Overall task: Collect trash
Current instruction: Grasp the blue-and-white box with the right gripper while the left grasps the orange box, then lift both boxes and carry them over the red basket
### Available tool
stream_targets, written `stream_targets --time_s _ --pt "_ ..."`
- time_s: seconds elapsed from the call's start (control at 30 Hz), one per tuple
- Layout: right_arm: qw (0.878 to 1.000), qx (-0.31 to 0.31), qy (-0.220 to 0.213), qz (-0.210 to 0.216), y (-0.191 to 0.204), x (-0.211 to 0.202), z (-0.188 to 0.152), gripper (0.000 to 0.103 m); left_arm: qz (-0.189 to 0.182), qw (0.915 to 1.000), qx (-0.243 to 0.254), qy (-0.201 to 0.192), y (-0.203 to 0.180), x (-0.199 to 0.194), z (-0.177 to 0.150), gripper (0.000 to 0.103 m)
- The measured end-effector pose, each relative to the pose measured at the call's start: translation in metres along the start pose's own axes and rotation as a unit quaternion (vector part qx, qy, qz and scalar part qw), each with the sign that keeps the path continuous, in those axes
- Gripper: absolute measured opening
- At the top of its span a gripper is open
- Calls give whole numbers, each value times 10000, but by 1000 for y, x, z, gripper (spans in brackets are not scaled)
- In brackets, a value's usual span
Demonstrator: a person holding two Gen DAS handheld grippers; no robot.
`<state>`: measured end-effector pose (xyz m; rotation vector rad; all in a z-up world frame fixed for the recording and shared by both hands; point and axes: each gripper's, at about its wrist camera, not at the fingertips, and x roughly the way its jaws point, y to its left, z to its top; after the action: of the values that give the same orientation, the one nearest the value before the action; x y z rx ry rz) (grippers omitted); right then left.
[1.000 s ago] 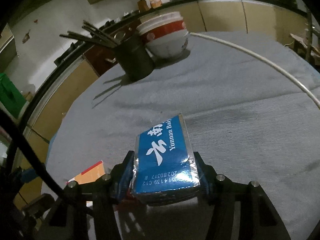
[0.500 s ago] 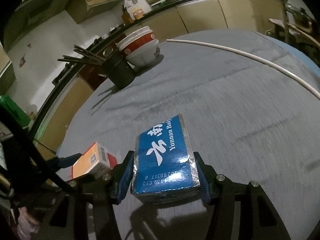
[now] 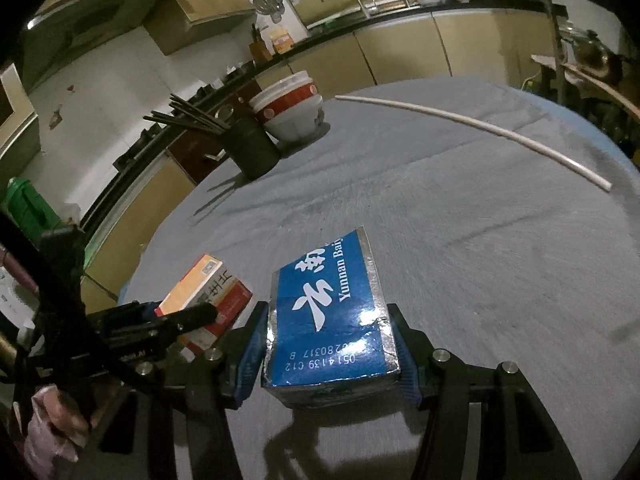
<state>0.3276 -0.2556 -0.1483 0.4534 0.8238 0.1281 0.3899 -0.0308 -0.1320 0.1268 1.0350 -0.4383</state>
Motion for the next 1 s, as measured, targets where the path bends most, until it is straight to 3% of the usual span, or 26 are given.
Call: stream_targets --time_s 0.23,0.5,1.0 --pt "9996 -21 -255 83 8 -46 -12 60 499 9966 242 -613 -36 -68 -26 48" --pt "9979 -238 -576 176 26 -108 -36 60 815 9881 492 -1208 -76 -141 -57 48" --pt "9941 -327 -1001 255 28 -203 -79 60 1021 9812 371 -1593 -123 -204 -106 48"
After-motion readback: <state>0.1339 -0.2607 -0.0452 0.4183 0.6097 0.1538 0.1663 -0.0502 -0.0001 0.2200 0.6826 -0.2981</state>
